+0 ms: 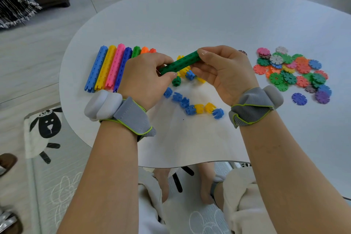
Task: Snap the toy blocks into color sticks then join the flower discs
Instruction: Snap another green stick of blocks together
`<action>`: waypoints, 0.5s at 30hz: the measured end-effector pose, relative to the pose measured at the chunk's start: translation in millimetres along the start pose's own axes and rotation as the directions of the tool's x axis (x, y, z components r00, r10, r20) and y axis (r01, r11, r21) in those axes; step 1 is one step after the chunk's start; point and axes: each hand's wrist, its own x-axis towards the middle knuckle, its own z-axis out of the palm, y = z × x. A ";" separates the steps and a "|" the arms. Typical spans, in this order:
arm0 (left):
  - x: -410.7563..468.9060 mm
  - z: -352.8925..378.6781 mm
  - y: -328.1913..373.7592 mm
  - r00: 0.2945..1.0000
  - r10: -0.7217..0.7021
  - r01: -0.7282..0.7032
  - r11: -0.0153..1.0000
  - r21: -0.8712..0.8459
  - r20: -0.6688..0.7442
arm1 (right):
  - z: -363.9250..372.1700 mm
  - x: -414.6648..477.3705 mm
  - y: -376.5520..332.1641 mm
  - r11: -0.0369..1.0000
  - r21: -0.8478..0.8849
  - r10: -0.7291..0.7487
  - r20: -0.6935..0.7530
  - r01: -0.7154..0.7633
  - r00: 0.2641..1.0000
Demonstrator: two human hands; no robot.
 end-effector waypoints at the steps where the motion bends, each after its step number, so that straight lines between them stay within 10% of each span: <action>1: -0.1 -0.1 0.2 1.000 0.001 -0.001 1.000 0.017 -0.003 | 0.9 0.2 0.8 0.999 -0.033 -0.010 -0.002 0.010 1.000; 7: 2.5 -7.0 -5.5 0.994 -0.079 0.079 0.997 -0.001 -0.077 | 10.3 -1.3 7.1 0.943 -0.324 -0.096 -0.056 0.073 0.994; 10: 2.4 -7.5 -6.5 0.990 -0.098 0.099 0.995 0.001 -0.099 | 13.0 -0.2 17.2 0.593 -0.777 -0.306 0.024 0.210 0.952; 15: 1.6 -6.2 -7.7 0.991 -0.089 0.096 0.993 0.066 -0.097 | 25.5 3.8 25.9 0.301 -0.944 -0.168 0.087 0.135 0.982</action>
